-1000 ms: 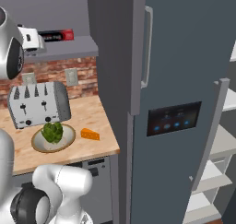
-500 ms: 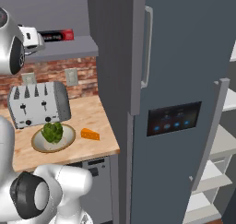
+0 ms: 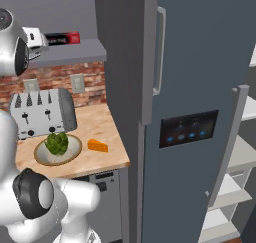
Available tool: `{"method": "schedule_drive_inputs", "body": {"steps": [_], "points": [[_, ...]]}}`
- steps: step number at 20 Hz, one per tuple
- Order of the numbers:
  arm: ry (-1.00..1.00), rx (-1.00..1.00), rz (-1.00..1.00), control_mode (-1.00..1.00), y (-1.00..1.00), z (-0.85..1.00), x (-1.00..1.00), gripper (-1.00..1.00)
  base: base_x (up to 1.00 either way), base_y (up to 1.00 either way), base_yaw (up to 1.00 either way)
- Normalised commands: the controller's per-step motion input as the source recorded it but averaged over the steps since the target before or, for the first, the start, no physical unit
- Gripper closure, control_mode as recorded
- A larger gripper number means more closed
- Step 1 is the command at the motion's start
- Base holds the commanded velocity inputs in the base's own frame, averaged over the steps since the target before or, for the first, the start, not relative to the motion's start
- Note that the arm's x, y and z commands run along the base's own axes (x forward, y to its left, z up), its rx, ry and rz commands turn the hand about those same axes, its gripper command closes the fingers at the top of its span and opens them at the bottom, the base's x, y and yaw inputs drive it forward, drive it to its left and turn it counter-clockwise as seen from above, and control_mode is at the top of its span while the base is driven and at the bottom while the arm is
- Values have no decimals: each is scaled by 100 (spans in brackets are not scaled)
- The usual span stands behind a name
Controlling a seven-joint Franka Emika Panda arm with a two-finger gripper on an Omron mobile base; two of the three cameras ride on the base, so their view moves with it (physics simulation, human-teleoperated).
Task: Pick the cheese from the fridge and the cheese grater from the cabinet and place them next to the salad bowl.
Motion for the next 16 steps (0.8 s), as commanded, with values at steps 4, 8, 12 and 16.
{"method": "schedule_drive_inputs", "body": {"steps": [4,8,12,16], "points": [[0,0,5,-100,0,0,57,-100,0,0,0],[0,0,8,-100,11,0,39,-100,0,0,0],[0,0,10,-100,22,0,31,-100,0,0,0],[-3,0,11,-100,30,0,7,-100,0,0,0]]}}
